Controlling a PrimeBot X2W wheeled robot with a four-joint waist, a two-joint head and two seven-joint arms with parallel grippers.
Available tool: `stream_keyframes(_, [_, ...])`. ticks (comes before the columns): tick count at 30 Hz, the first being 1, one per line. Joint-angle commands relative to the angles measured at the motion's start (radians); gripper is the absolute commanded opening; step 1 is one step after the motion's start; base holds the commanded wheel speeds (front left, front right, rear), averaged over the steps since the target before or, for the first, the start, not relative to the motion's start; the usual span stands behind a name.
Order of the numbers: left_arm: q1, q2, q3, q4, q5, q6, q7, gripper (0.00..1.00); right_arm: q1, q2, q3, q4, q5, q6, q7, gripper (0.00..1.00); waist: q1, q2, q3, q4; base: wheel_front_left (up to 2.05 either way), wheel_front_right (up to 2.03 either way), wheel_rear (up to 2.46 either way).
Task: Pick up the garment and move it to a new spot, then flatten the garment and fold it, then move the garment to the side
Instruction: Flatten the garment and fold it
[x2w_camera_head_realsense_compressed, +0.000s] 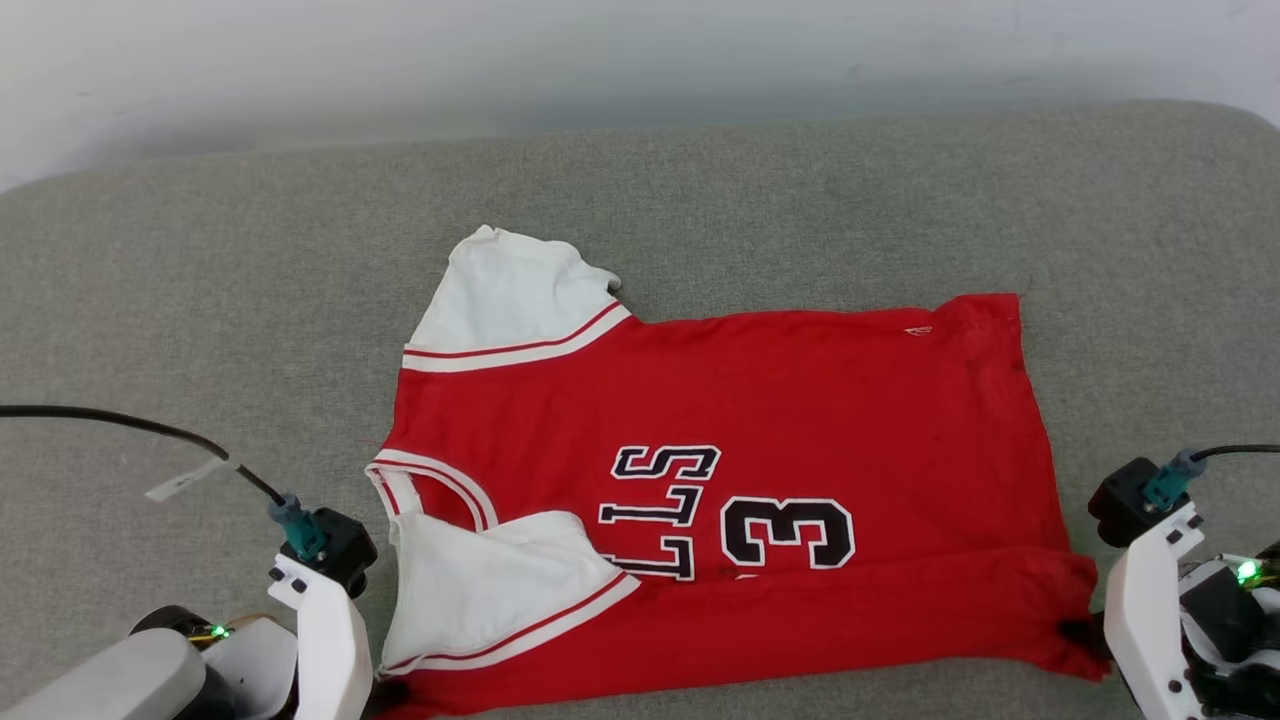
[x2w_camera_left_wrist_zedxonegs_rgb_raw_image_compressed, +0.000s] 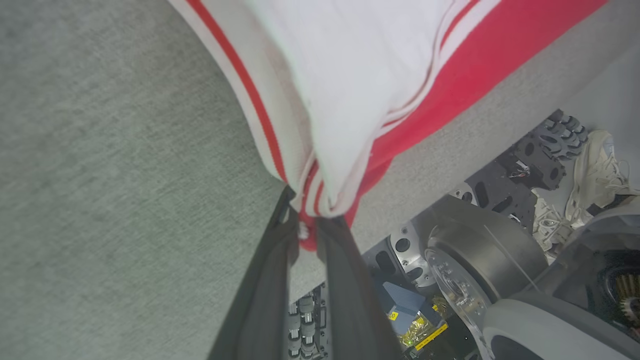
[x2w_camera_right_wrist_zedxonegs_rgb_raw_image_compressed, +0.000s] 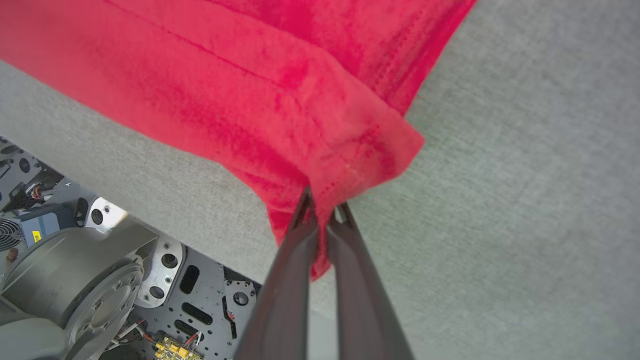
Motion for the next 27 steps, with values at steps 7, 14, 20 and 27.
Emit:
stream_keyframes(7, [-0.025, -0.021, 0.013, 0.064, 0.013, -0.018, -0.038, 1.0, 0.003, 0.065, -0.021, 0.062, -0.053, -0.001, -0.089, 1.0, 0.0, 0.0, -0.003, 0.001, 0.0, 0.0, 0.0])
stream_keyframes(14, [-0.096, 0.031, 0.087, 0.03, 0.024, -0.024, -0.085, 1.0, -0.021, 0.089, -0.142, 0.016, -0.158, -0.001, -0.36, 1.0, 0.0, 0.0, -0.021, -0.006, 0.0, 0.0, 0.0])
stream_keyframes(20, [-0.203, 0.042, 0.147, 0.042, 0.09, -0.022, -0.144, 1.0, -0.004, 0.173, -0.3, -0.028, -0.292, -0.001, -0.577, 1.0, 0.0, 0.0, 0.01, -0.033, 0.0, 0.0, 0.0])
stream_keyframes(27, [-0.367, 0.005, 0.207, 0.117, 0.146, -0.024, -0.182, 1.0, 0.058, 0.308, -0.516, -0.094, -0.48, -0.001, -0.787, 1.0, 0.0, 0.0, 0.101, -0.076, 0.0, 0.0, 0.0])
